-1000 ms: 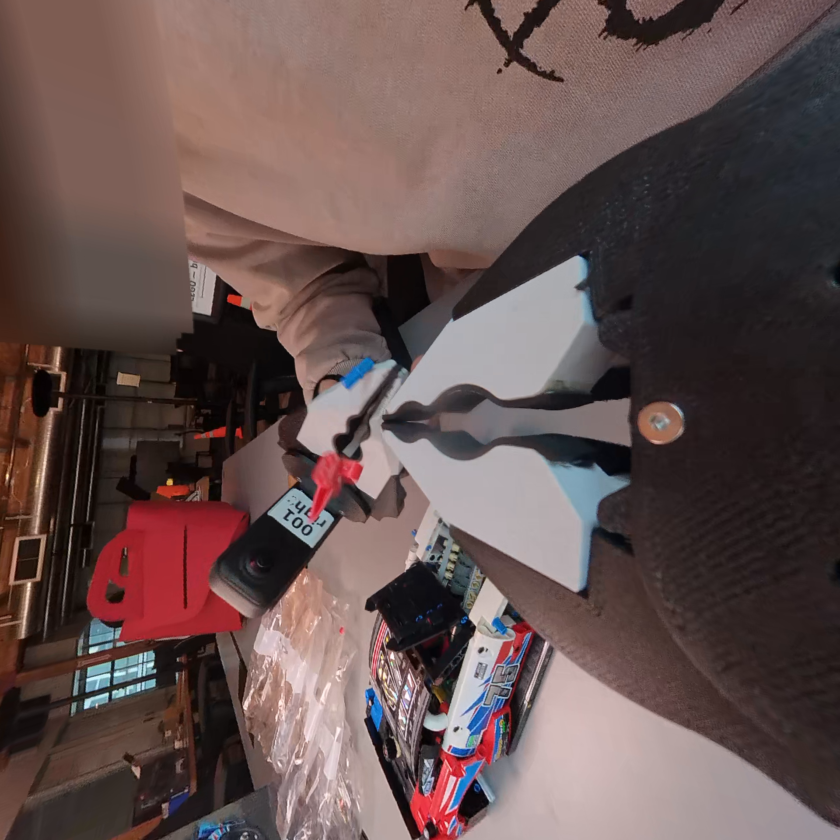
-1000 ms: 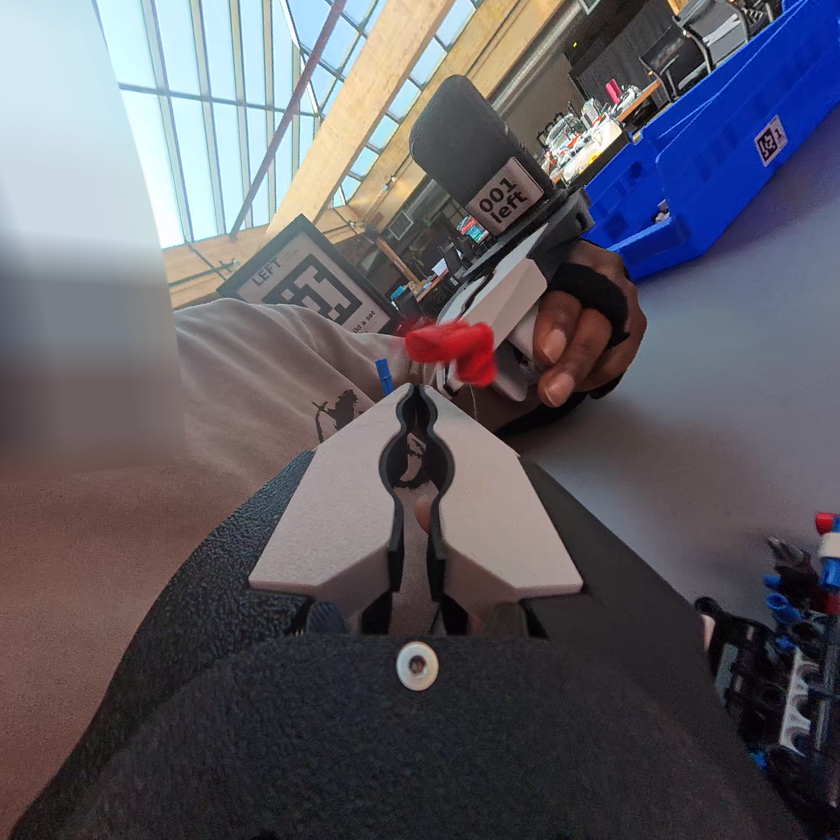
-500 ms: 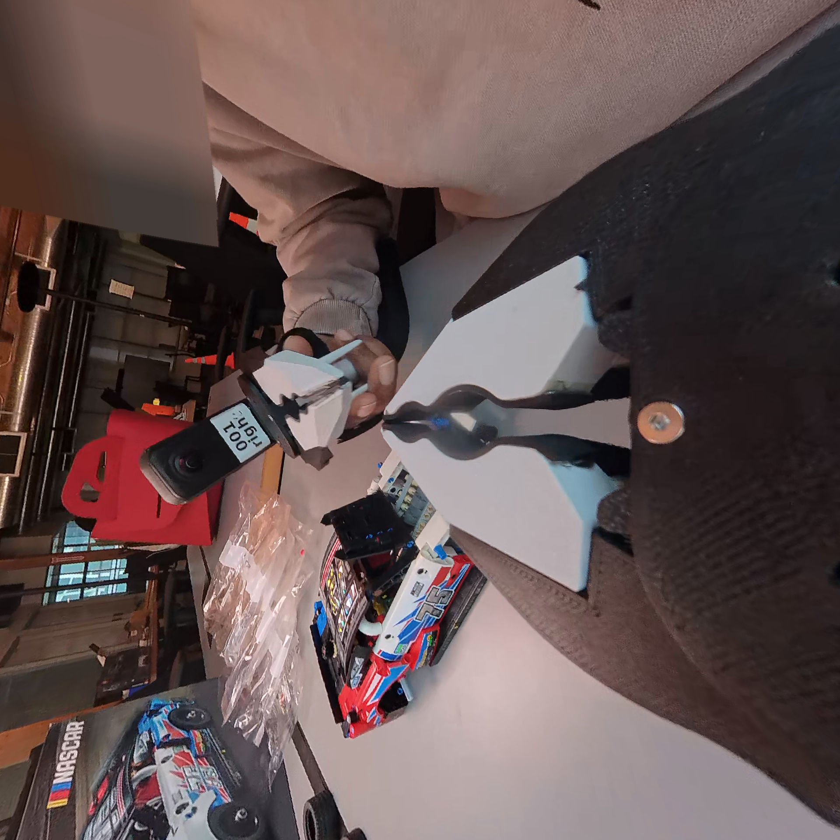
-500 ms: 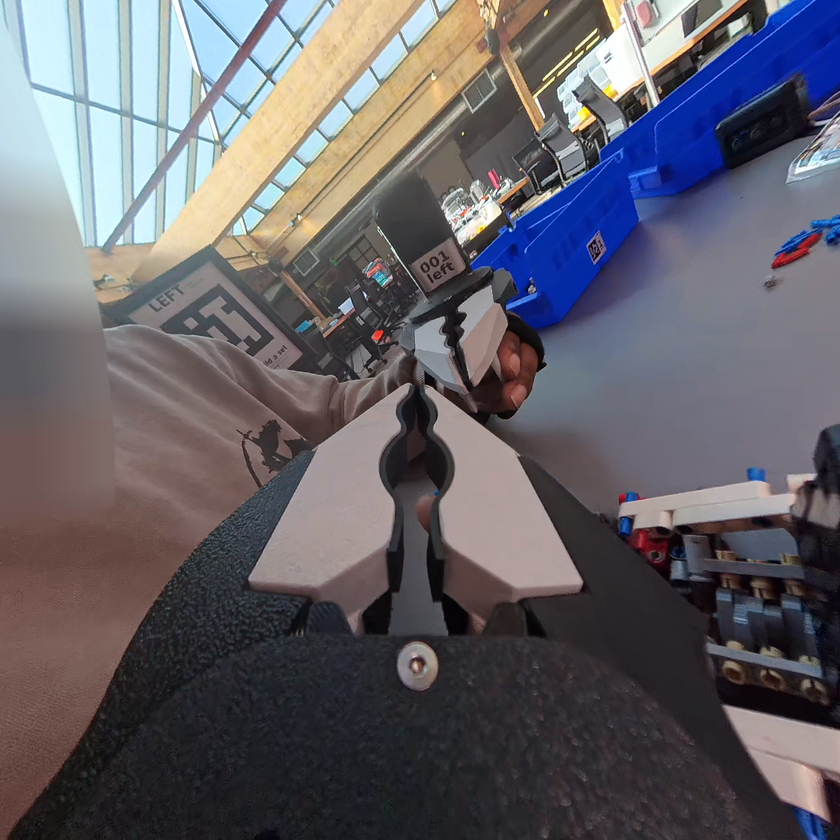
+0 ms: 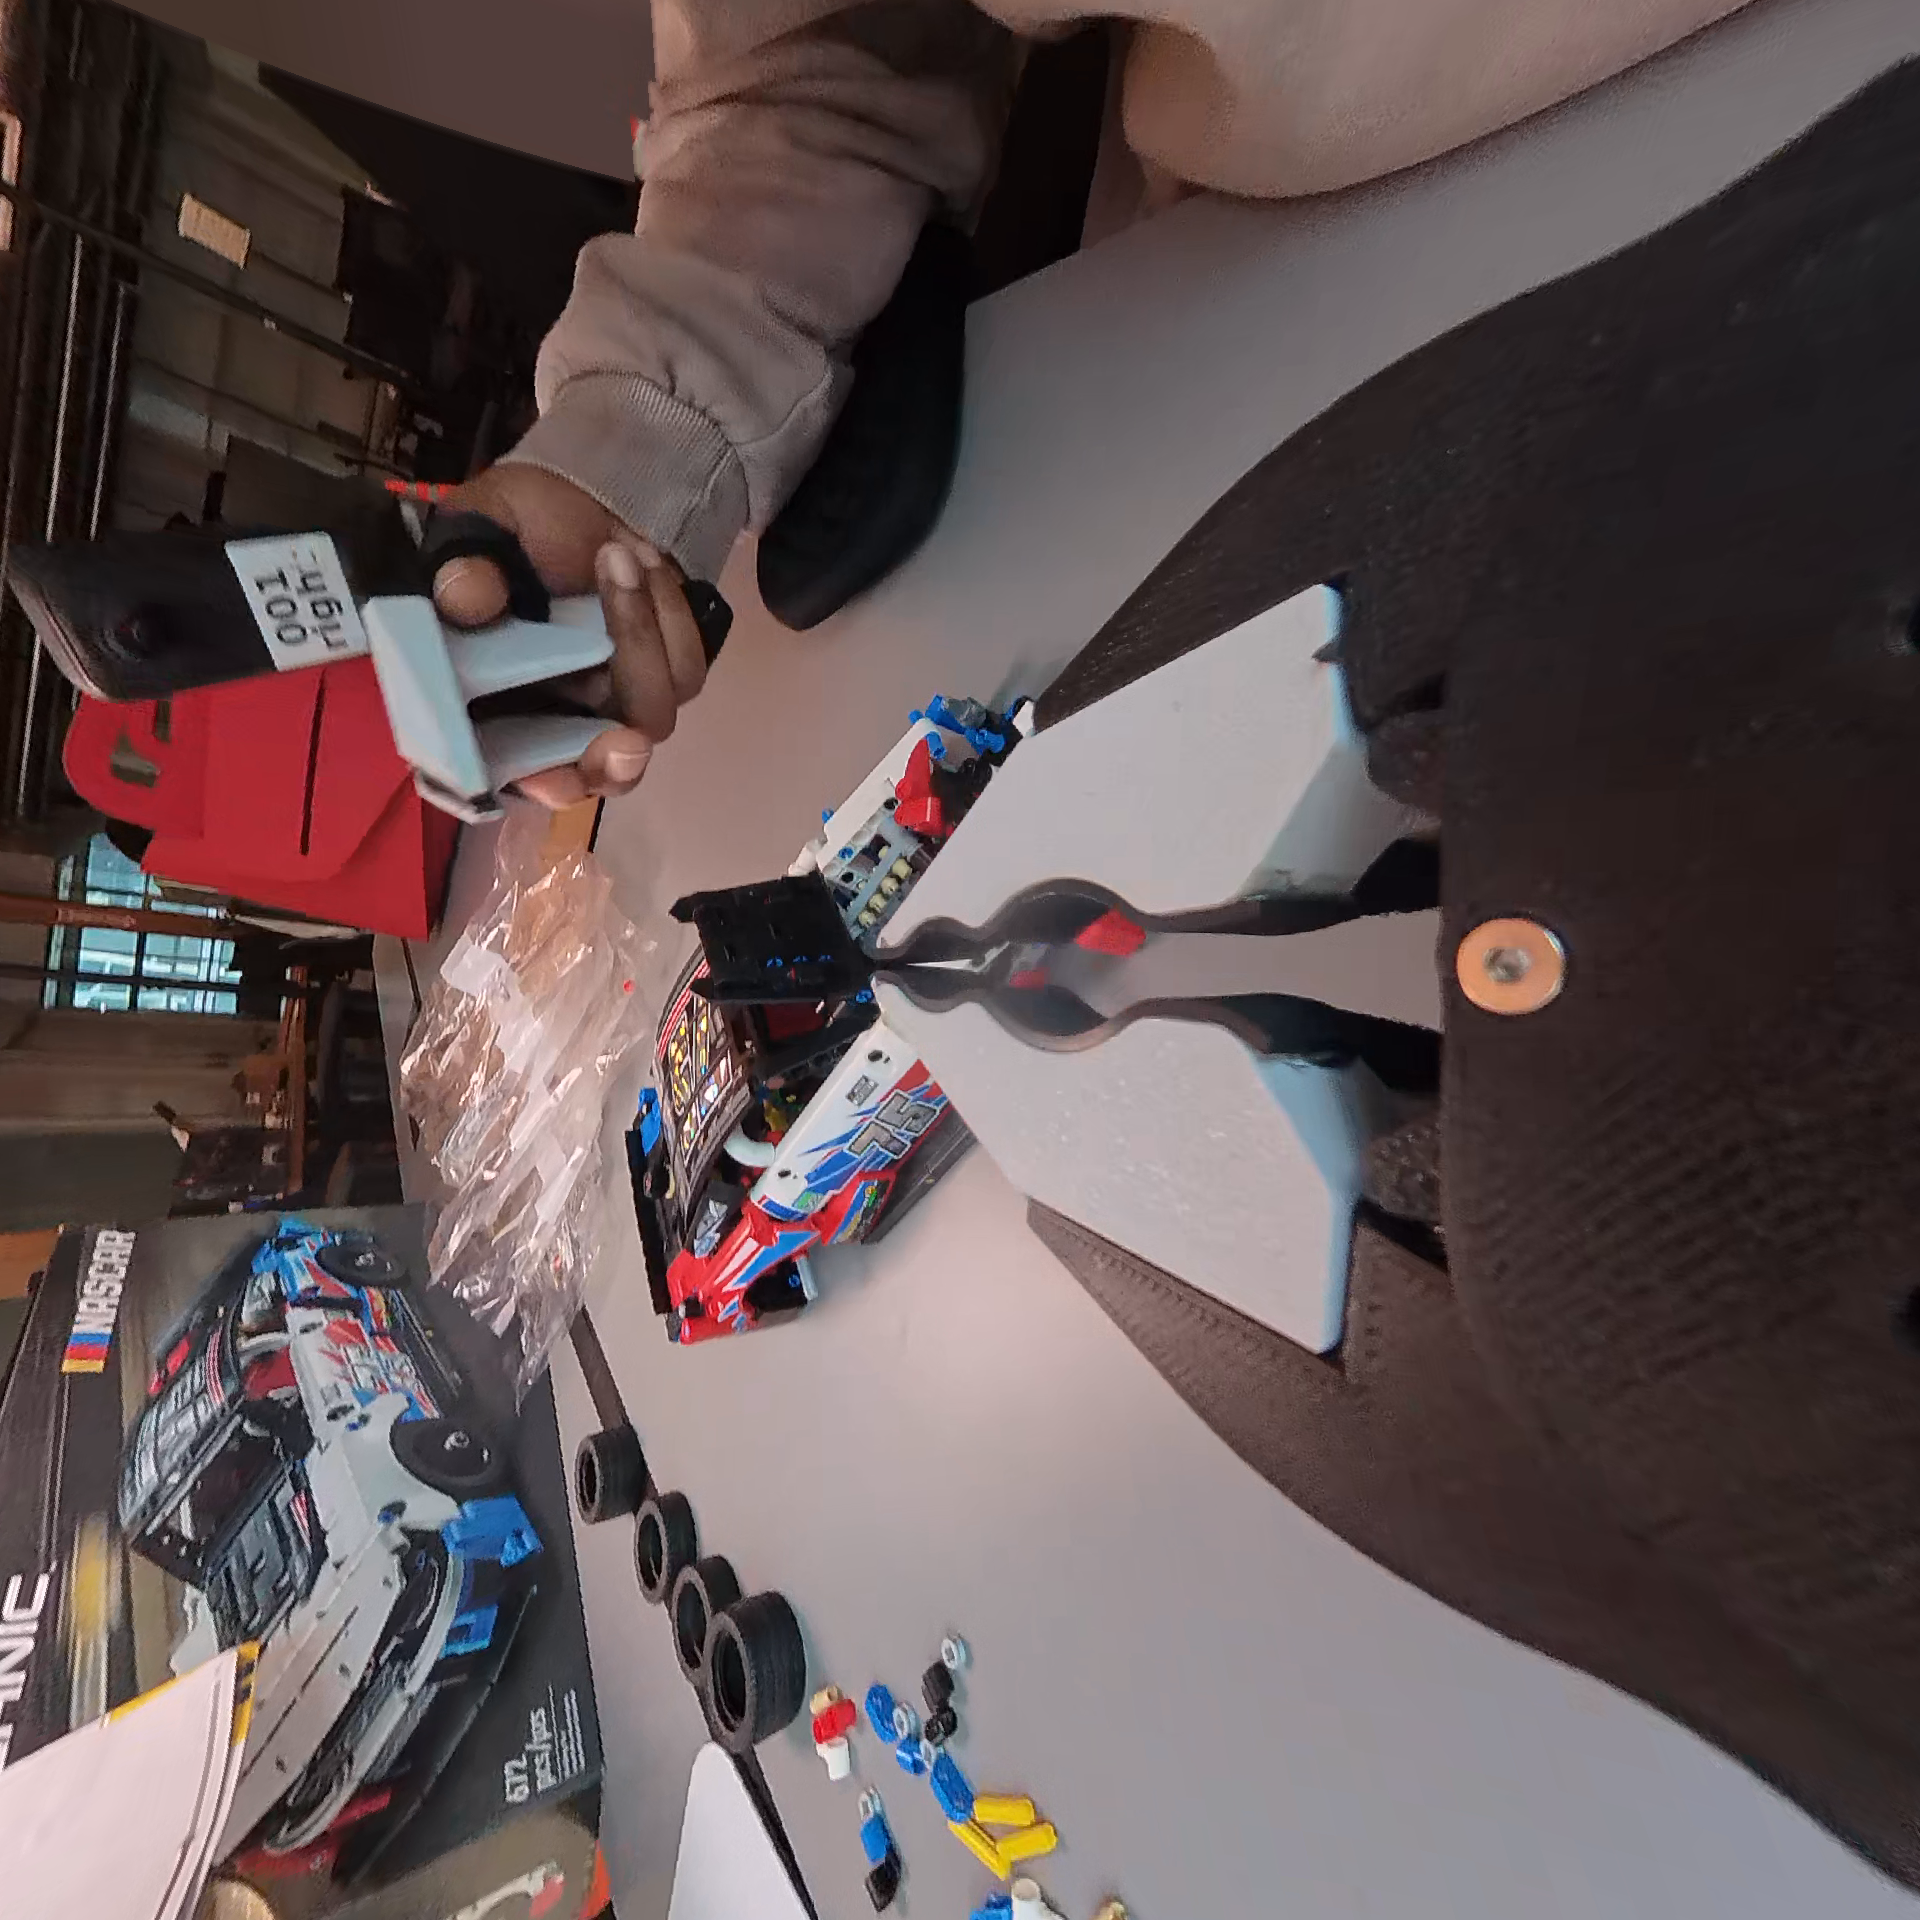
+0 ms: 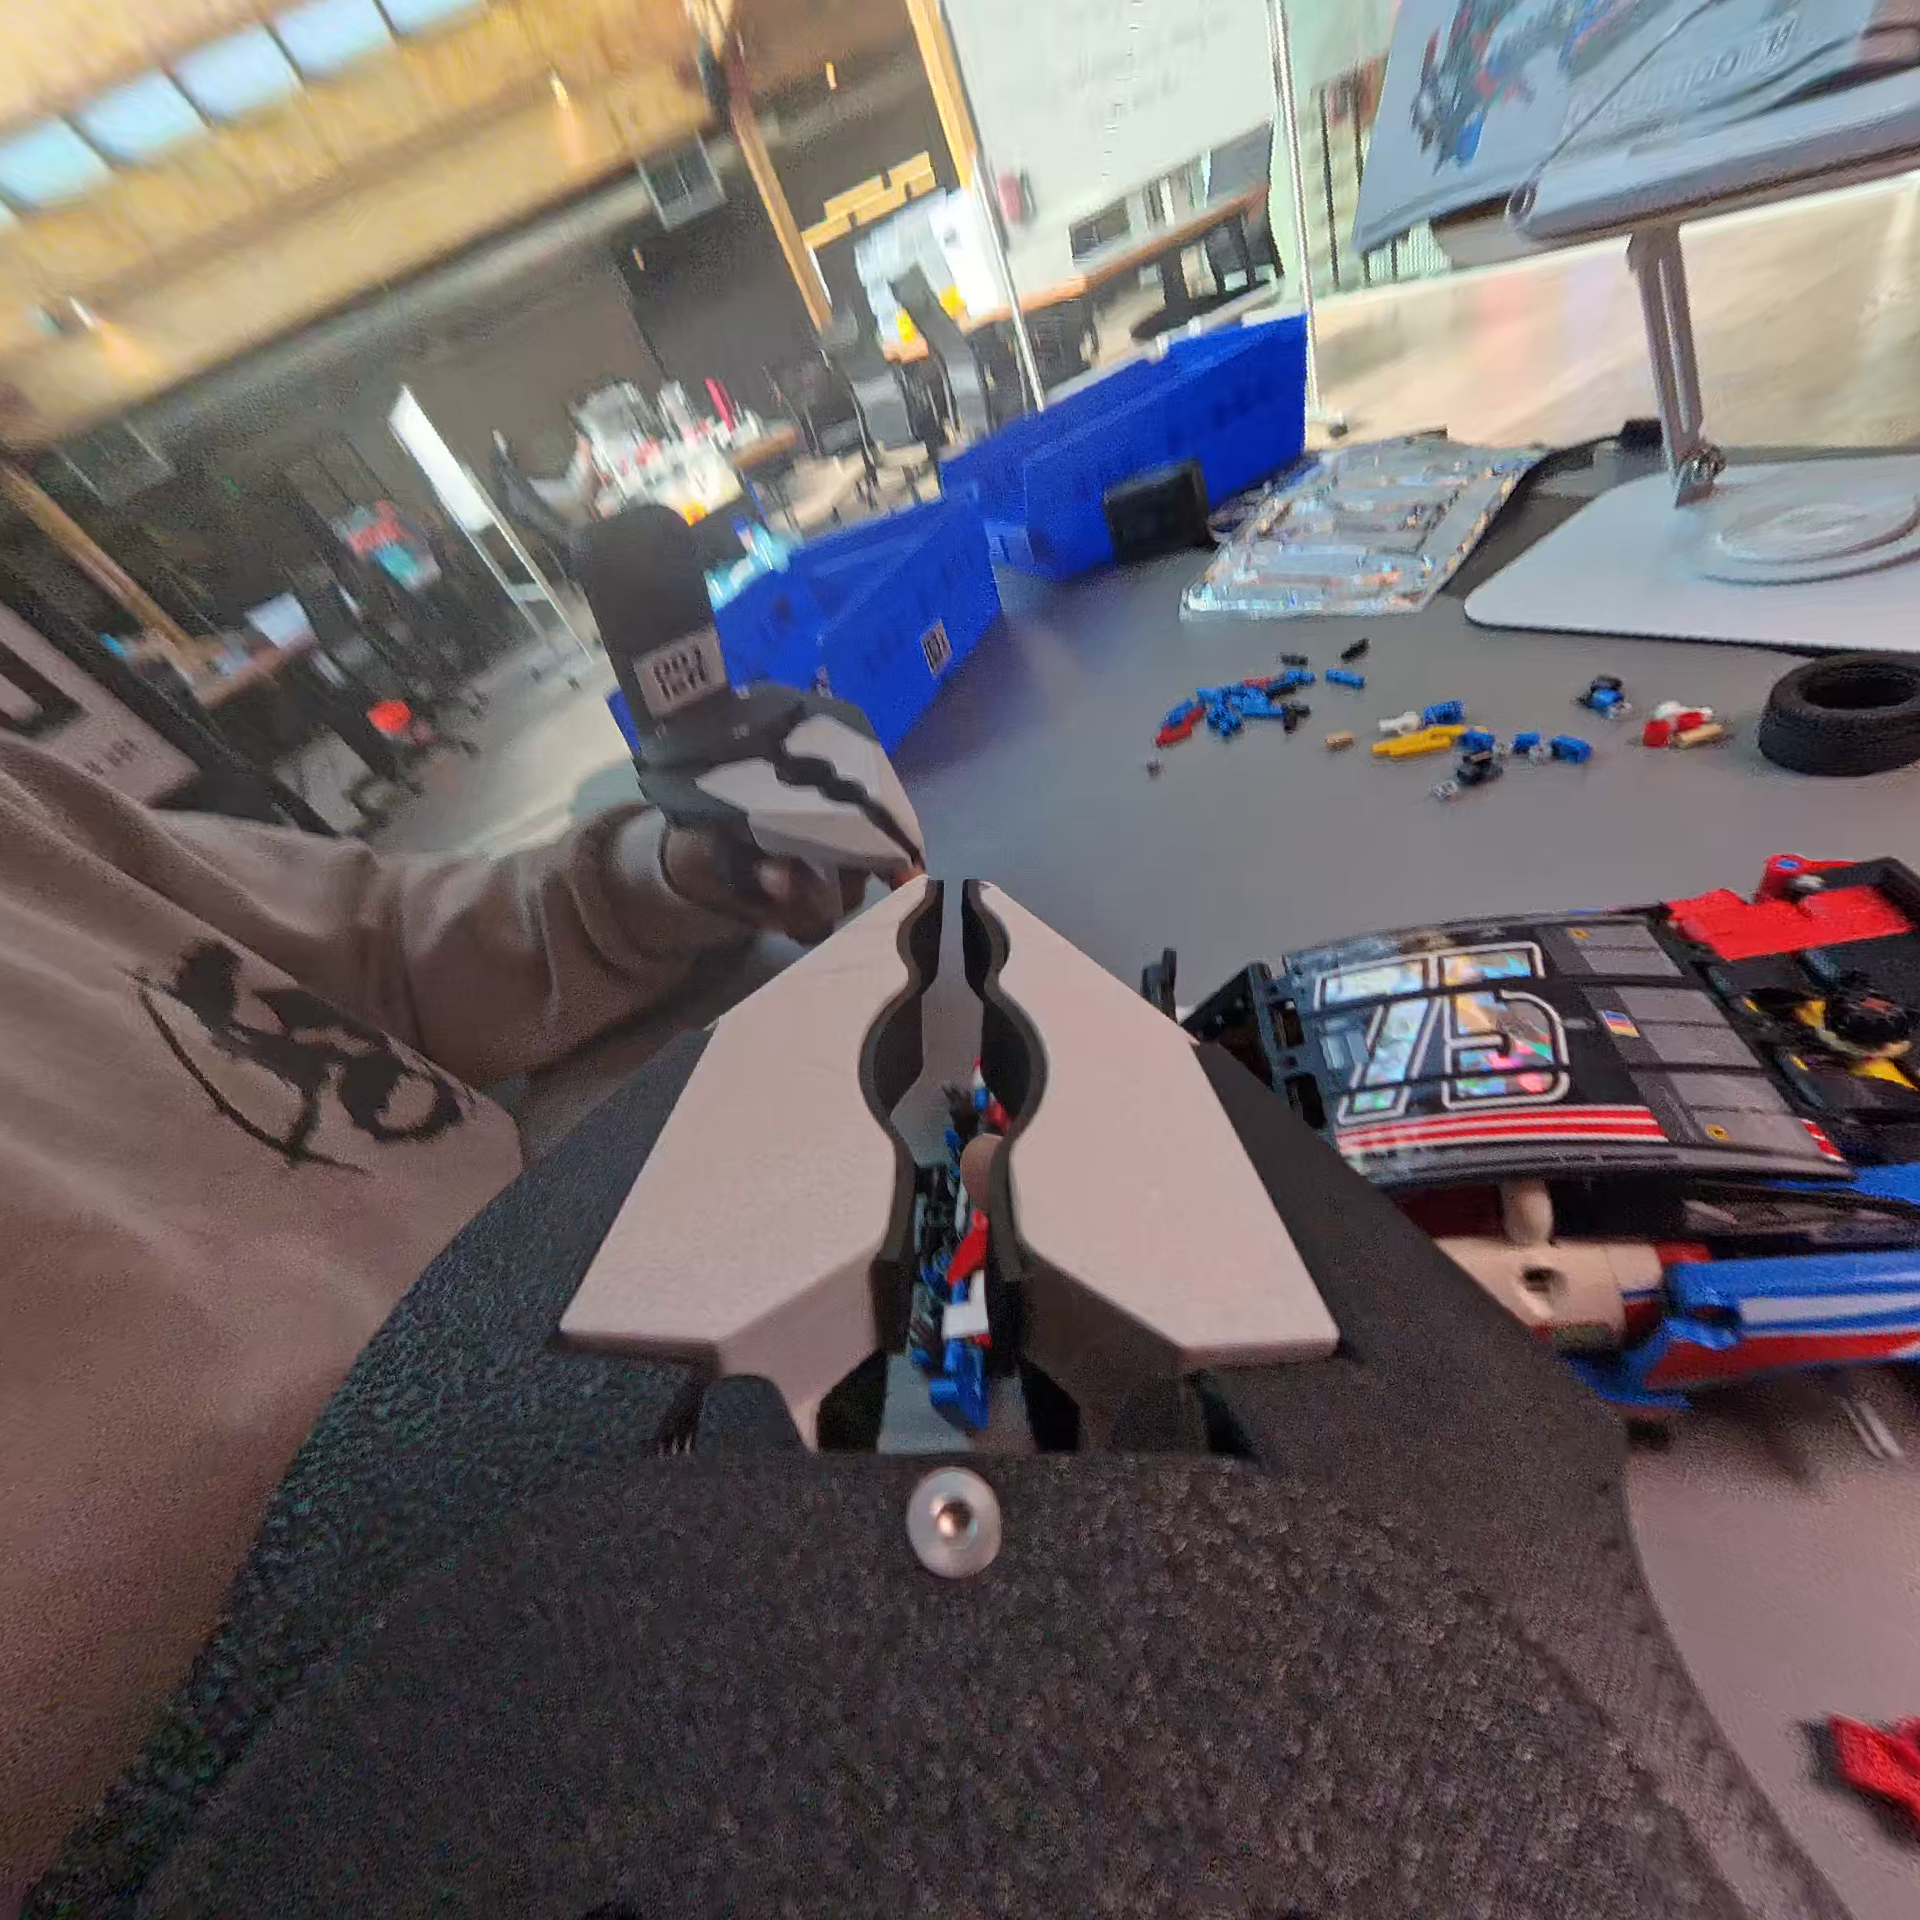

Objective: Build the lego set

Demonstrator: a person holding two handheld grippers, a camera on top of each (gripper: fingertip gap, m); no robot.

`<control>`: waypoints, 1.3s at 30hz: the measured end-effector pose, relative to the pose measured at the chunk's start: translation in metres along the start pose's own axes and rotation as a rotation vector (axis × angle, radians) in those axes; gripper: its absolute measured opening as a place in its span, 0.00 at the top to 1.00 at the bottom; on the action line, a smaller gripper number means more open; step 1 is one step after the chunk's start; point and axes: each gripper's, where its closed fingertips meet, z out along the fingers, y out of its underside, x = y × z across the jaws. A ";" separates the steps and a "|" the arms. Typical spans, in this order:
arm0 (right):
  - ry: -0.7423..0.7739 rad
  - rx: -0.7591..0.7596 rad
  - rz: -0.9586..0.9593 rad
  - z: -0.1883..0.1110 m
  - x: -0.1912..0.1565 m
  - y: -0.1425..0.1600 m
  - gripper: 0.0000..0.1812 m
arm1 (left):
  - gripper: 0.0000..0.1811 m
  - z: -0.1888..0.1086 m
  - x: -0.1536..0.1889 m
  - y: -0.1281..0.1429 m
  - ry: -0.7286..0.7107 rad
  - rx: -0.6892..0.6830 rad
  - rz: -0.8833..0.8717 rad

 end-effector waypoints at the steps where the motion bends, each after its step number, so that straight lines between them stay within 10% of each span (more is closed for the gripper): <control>1: 0.048 -0.122 -0.080 0.000 0.001 0.017 0.97 | 1.00 0.000 -0.002 0.001 -0.010 0.000 -0.006; 11: 0.278 -0.667 -0.332 0.005 0.008 0.119 0.92 | 0.94 0.007 0.014 0.010 0.070 -0.061 -0.013; 25: -0.220 -0.601 -0.498 0.045 -0.070 0.089 0.98 | 0.82 0.007 0.084 0.020 0.368 -0.143 0.188; 39: -0.272 -0.595 -0.576 0.072 -0.081 0.073 0.98 | 0.91 -0.015 0.077 0.012 0.351 -0.170 0.315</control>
